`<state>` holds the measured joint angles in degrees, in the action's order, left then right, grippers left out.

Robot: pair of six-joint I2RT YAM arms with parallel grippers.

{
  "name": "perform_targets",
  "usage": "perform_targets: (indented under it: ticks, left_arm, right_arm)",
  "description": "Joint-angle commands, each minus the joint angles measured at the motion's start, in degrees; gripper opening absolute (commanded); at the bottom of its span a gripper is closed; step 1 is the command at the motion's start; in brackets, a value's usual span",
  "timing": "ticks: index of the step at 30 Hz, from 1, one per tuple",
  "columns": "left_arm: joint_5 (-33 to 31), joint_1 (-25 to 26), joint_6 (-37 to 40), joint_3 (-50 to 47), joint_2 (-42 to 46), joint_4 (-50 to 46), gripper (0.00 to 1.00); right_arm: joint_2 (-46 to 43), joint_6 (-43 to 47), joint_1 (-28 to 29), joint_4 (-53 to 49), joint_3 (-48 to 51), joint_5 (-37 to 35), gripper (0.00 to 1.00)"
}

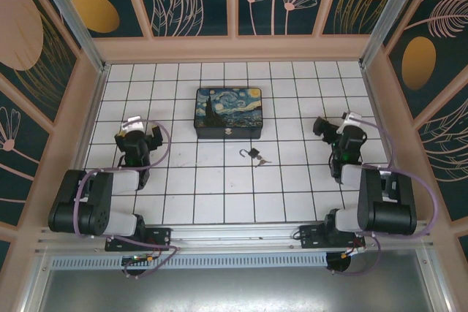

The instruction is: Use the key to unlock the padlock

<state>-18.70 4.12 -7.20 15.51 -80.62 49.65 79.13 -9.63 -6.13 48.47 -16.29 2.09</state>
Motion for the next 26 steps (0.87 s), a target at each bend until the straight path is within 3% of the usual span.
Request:
perform_targets:
  ticks: [1, 3, 4, 5, 11, 26]
  left_arm:
    - [7.5, -4.1, 0.4, -2.7, -2.6, 21.1, 0.99]
    - [9.8, -4.1, 1.6, -2.6, -8.3, 27.9, 0.99]
    - [11.4, -4.1, 2.4, -1.2, -5.9, 20.8, 0.99]
    - [11.4, -4.1, 2.5, -2.2, -6.5, 23.5, 0.99]
    - [11.3, -4.0, 2.5, -2.0, -6.4, 23.3, 0.99]
    - [13.3, -4.1, 3.2, -1.8, -6.2, 22.6, 0.99]
  right_arm:
    - [2.7, 3.6, 0.4, 19.6, 3.4, -2.3, 0.99]
    - [6.4, 6.3, 2.1, 25.2, 4.7, -0.2, 0.99]
    - [9.4, 8.7, 3.9, 30.4, 6.2, -0.5, 0.99]
    - [11.6, 10.3, 5.9, 36.4, 7.2, -2.5, 0.99]
    - [10.4, 8.4, 5.1, 28.8, 4.6, -5.1, 0.99]
    - [10.4, 8.3, 5.1, 28.2, 4.3, -5.3, 0.99]
